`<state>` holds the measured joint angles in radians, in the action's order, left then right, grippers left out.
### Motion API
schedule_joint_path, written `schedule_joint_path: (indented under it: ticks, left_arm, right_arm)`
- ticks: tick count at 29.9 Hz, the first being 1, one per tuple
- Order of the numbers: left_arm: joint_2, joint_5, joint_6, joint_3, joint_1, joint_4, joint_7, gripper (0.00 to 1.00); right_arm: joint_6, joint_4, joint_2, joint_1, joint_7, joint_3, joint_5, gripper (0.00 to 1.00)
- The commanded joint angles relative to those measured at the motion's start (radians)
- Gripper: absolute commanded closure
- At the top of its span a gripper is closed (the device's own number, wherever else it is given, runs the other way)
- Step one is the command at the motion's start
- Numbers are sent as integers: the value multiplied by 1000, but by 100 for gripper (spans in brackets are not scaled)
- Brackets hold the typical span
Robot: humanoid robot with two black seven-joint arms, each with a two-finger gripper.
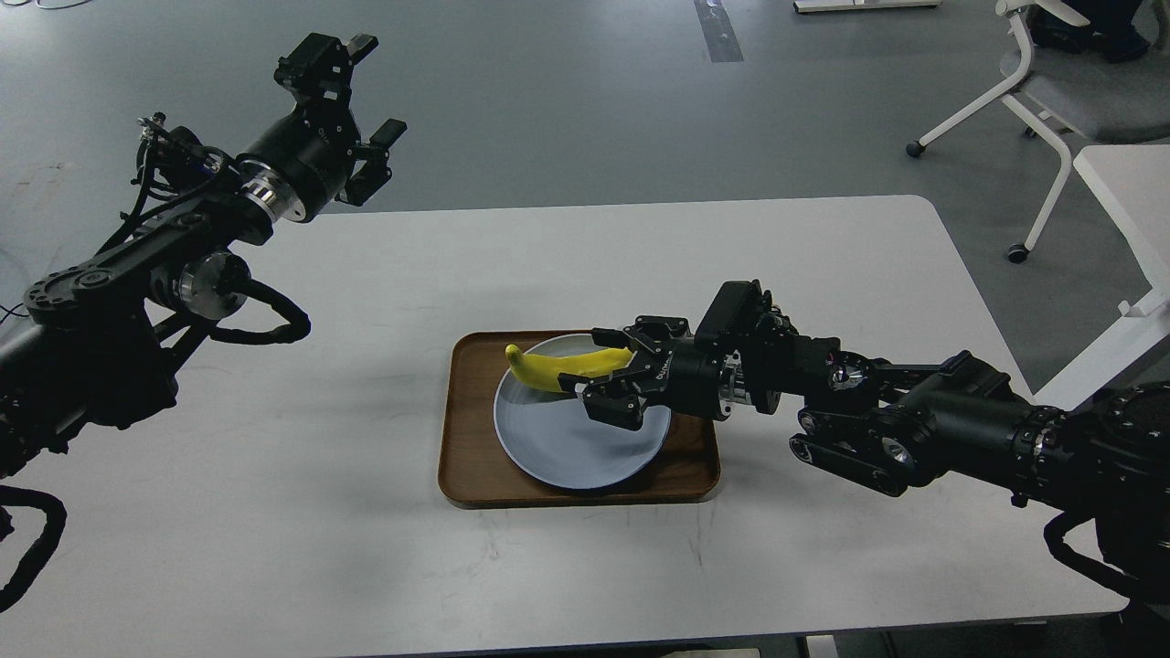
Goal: Place banana on plate with both arms
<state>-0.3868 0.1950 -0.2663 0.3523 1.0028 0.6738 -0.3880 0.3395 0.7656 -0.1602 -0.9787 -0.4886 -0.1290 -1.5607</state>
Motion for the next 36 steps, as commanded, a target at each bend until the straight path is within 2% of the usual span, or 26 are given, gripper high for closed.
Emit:
schedule_joint_path:
  ticks: [1,4,5,7,9,13,15,17,21,25,29,36]
  left_arm:
    - [9,-2,9,-1,7,-3,1,2]
    - [13,-6,-5,8,0,-2,-2,2]
    - [14,-11,-5,8,-1,-2,-2,2]
    - [16,-14,-5,8,-3,0,-2,2]
    - [17,-15,-5,8,-3,6,-2,2]
    - [23,-17,-7,13,-3,10,-2,2]
    - [32,-17,-7,14,-4,10,-2,2]
    - [39,-22,-8,16,-10,12,-2,2]
    - [58,-66,-10,24,-36,12,0,2]
    - [62,-109,-14,27,-50,10,1,2]
    - [62,-112,-22,28,-58,10,1,2]
    - [75,-114,-22,34,-70,10,3,2]
  right_arm:
    - [-8,14,-5,-20,4,100,161,0]
    - [-36,57,-13,-26,62,288,508,0]
    - [-52,73,-24,-28,97,357,657,0]
    - [-63,92,-42,-25,134,425,793,0]
    - [-68,116,-67,-11,198,547,985,0]
    - [-68,116,-70,21,264,692,1123,0]
    - [-69,118,-71,51,326,802,1212,0]
    - [-73,118,-71,74,356,865,1263,0]
    - [-89,121,-79,110,377,943,1294,0]
    - [-218,129,-111,167,392,968,1298,0]
    - [-431,153,-214,207,386,960,1297,0]
    - [-588,169,-288,210,375,928,1292,0]
